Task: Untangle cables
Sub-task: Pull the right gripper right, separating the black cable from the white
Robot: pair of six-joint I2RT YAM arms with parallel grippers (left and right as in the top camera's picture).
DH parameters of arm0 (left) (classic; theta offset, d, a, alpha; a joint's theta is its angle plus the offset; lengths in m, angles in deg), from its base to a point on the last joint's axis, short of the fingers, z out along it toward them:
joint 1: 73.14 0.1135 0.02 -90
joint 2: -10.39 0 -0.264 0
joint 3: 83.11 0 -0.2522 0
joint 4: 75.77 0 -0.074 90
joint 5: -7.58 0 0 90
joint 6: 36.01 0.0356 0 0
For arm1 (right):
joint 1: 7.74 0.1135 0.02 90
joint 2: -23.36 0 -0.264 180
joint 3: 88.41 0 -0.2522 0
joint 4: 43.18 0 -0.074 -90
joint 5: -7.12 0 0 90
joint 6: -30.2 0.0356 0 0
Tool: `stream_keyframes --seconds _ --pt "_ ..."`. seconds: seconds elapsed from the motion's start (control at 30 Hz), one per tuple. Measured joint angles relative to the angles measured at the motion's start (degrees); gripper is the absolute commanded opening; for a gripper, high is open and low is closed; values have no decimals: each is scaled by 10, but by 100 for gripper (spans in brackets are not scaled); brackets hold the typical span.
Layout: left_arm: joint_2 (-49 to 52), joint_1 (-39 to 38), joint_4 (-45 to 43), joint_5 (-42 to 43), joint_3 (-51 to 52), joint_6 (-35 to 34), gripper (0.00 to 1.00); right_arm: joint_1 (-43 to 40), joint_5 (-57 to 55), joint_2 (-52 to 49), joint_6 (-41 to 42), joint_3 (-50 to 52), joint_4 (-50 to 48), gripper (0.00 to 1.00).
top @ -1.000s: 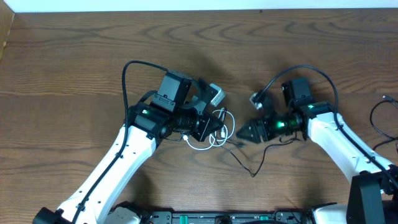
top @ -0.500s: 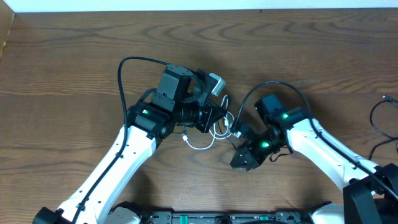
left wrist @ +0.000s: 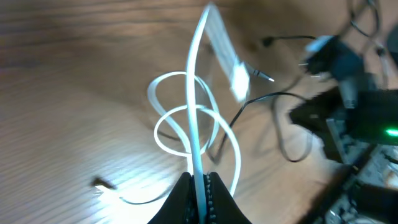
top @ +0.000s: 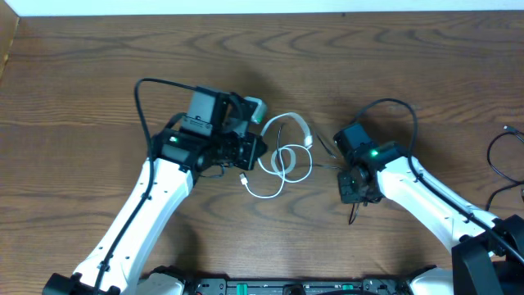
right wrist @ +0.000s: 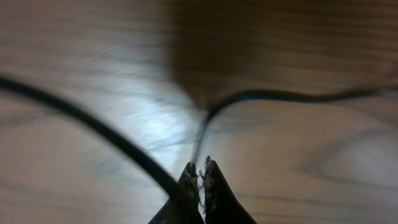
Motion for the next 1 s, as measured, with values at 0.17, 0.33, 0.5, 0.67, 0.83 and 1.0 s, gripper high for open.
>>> stream_keyframes --seconds 0.17,0.33,0.5,0.67,0.83,1.0 --pt "0 26 7 -16 0 0 7 -43 -39 0 35 0 -1 1" --pt "0 52 28 -68 0 0 7 -109 -51 0 40 0 -5 1" --pt "0 84 59 -202 0 -35 7 -189 -48 0 39 -1 -7 1" --pt "0 149 71 -271 0 -73 7 -285 -44 -1 9 -90 56 1" --pt "0 215 94 -285 0 -118 7 -371 -39 -3 -21 -237 126 1" --pt "0 244 100 -286 0 -143 7 -427 -24 -3 -52 -376 159 1"
